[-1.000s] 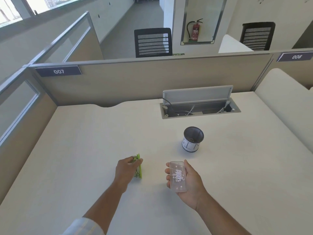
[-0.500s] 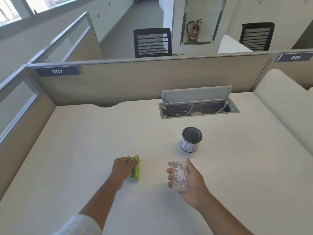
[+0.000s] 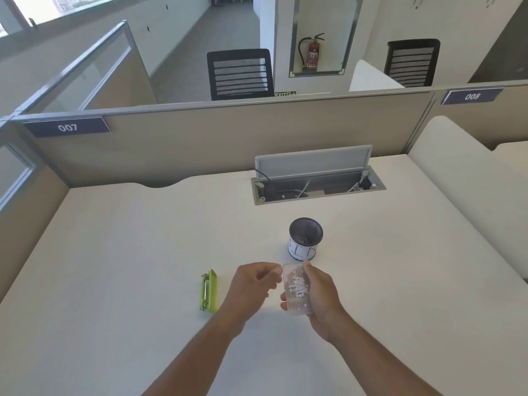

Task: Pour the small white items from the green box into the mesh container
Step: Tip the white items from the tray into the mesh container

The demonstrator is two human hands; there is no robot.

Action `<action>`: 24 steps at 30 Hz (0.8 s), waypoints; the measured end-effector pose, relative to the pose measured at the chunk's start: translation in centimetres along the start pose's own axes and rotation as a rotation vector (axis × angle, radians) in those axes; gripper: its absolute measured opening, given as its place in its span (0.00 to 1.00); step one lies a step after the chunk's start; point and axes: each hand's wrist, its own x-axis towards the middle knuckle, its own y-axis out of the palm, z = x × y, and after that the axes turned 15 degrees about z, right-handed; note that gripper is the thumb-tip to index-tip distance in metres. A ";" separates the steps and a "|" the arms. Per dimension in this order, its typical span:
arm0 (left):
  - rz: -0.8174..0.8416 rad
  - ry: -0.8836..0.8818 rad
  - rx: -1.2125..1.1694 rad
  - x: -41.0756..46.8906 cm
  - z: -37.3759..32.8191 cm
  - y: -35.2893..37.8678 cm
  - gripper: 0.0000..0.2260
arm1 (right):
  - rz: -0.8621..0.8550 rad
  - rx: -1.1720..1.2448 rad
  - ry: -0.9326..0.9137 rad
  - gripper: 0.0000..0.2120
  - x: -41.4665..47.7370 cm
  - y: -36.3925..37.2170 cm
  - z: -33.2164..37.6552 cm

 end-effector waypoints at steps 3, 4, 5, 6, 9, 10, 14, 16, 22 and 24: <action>0.064 -0.001 -0.014 1.7 -1.4 1.2 0.10 | -0.049 -0.057 -0.031 0.21 0.9 -0.6 1.5; 0.069 -0.001 -0.017 2.3 -1.8 1.5 0.10 | -0.069 -0.075 -0.040 0.20 1.3 -0.8 2.1; 0.067 -0.004 -0.018 2.9 -2.2 1.5 0.10 | -0.089 -0.097 -0.045 0.19 1.7 -1.0 2.6; 0.062 -0.015 -0.017 3.6 -2.7 1.5 0.10 | -0.111 -0.127 -0.047 0.19 2.1 -1.1 3.1; 0.038 -0.047 -0.018 5.8 -4.3 1.2 0.07 | -0.156 -0.220 -0.058 0.19 3.4 -1.6 5.0; 0.020 -0.058 -0.018 6.5 -5.0 1.1 0.07 | -0.158 -0.245 -0.068 0.18 3.8 -1.8 5.7; -0.089 -0.046 0.003 10.2 -7.4 0.3 0.06 | -0.224 -0.464 -0.173 0.19 5.4 -2.5 8.9; -0.127 -0.020 0.023 11.8 -8.3 -0.2 0.06 | -0.261 -0.559 -0.264 0.19 6.2 -3.0 10.1; -0.142 -0.007 0.134 15.5 -9.7 -0.6 0.09 | -0.313 -0.710 -0.392 0.16 8.2 -4.6 11.8; -0.140 -0.011 0.170 16.5 -9.6 -0.5 0.12 | -0.312 -0.757 -0.397 0.16 8.7 -5.0 11.6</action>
